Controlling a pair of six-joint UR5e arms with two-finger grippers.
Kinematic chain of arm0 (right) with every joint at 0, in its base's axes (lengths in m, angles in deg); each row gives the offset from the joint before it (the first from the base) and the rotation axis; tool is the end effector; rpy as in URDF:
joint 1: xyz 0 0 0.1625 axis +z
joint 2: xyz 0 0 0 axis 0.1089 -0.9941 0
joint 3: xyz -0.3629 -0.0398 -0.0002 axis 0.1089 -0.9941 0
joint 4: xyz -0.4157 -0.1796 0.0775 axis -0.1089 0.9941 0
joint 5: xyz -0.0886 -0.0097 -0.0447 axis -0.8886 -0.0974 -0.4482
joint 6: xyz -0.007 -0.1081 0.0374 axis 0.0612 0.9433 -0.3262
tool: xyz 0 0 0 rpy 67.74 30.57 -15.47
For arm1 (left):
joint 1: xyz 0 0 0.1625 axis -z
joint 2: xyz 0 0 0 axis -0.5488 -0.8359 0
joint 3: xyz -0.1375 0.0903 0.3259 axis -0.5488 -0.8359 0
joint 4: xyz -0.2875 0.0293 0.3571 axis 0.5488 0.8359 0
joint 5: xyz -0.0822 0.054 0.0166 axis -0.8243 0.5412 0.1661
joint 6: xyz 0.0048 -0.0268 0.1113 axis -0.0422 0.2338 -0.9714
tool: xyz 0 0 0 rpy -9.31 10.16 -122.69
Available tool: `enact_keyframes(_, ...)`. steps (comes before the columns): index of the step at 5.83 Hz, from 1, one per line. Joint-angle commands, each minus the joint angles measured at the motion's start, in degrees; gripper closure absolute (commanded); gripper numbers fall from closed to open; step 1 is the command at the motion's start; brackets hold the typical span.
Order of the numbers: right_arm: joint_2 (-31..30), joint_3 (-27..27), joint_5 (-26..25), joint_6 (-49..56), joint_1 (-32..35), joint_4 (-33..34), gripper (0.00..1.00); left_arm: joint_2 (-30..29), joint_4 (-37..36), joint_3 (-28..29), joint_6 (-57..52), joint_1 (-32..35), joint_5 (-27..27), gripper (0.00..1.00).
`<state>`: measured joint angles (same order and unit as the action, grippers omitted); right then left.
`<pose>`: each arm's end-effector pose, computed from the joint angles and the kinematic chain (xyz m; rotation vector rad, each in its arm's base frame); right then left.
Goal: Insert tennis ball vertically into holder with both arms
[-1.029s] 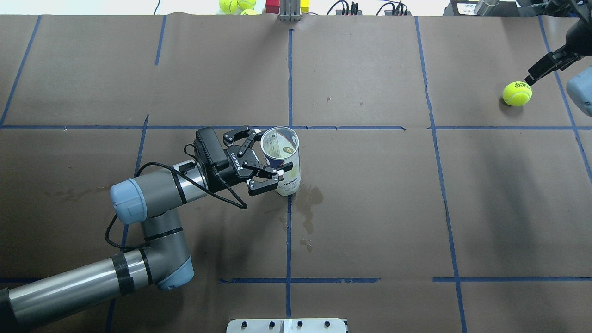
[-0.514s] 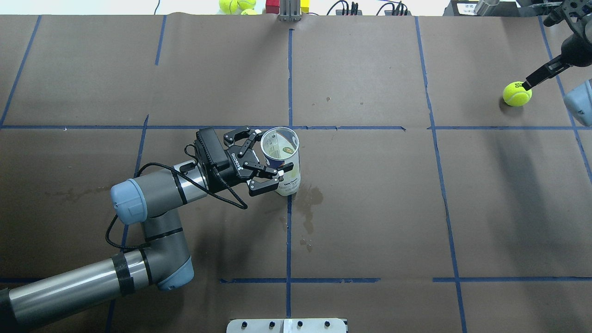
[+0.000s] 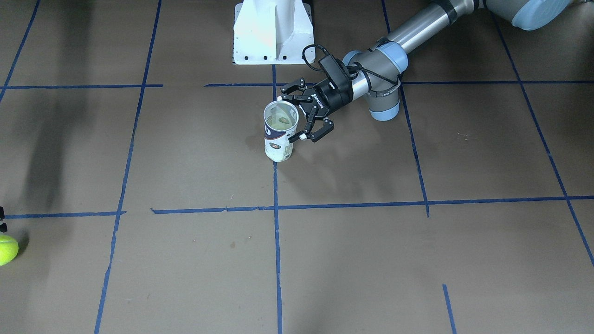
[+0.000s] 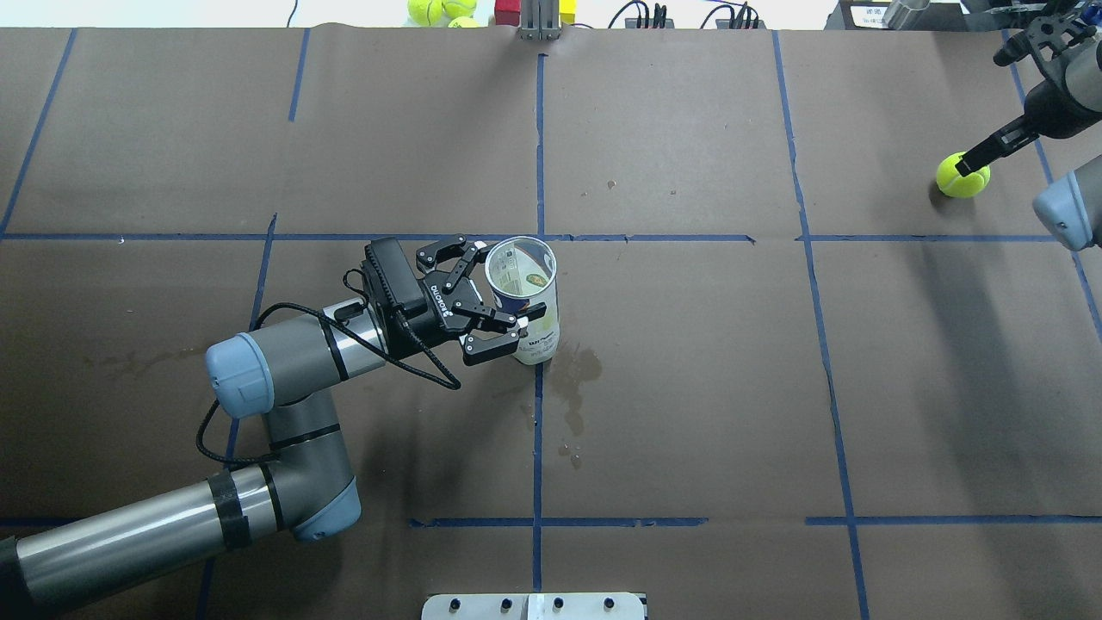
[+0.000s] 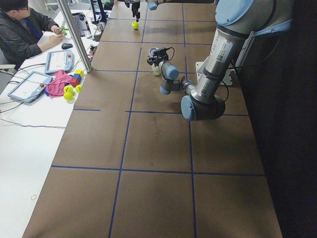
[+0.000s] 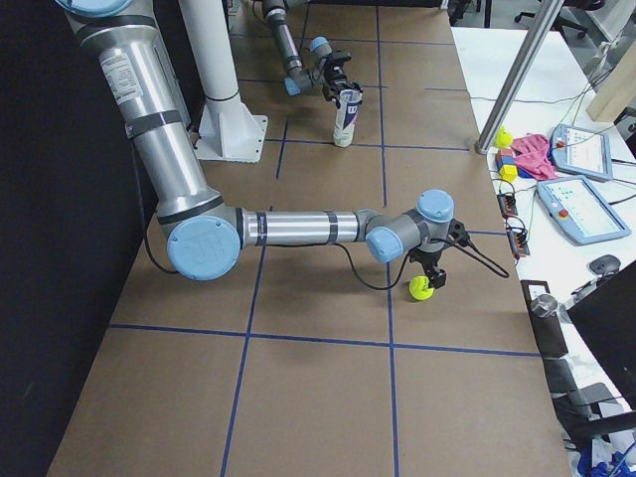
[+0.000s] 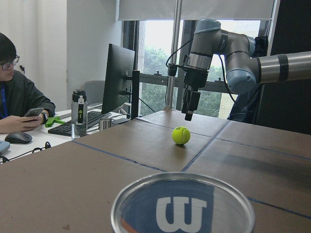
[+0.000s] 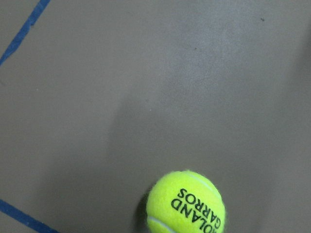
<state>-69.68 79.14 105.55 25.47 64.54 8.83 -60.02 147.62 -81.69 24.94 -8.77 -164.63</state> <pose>-0.1686 -0.6795 0.5458 0.3266 -0.7156 -0.4103 0.5537 -0.4109 0.2040 1.5433 1.4129 0.3579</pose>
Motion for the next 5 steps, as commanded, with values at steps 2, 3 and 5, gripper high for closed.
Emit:
enact_keyframes(2, -0.04, -2.77, -4.07, -0.36, -2.15, -1.22, 0.0, 0.19, 0.06, 0.02, -0.09, 0.0, 0.0, 0.05)
enact_keyframes(3, 0.22, -3.3, -4.95, -0.36, -3.02, -1.22, 0.0, 0.19, 0.06, -0.07, -0.09, 0.0, -0.09, 0.05)
enact_keyframes(5, 1.53, -5.49, -7.33, -0.36, -4.52, -1.22, 0.0, 0.28, 0.06, -0.07, -0.09, 0.0, 0.0, 0.05)
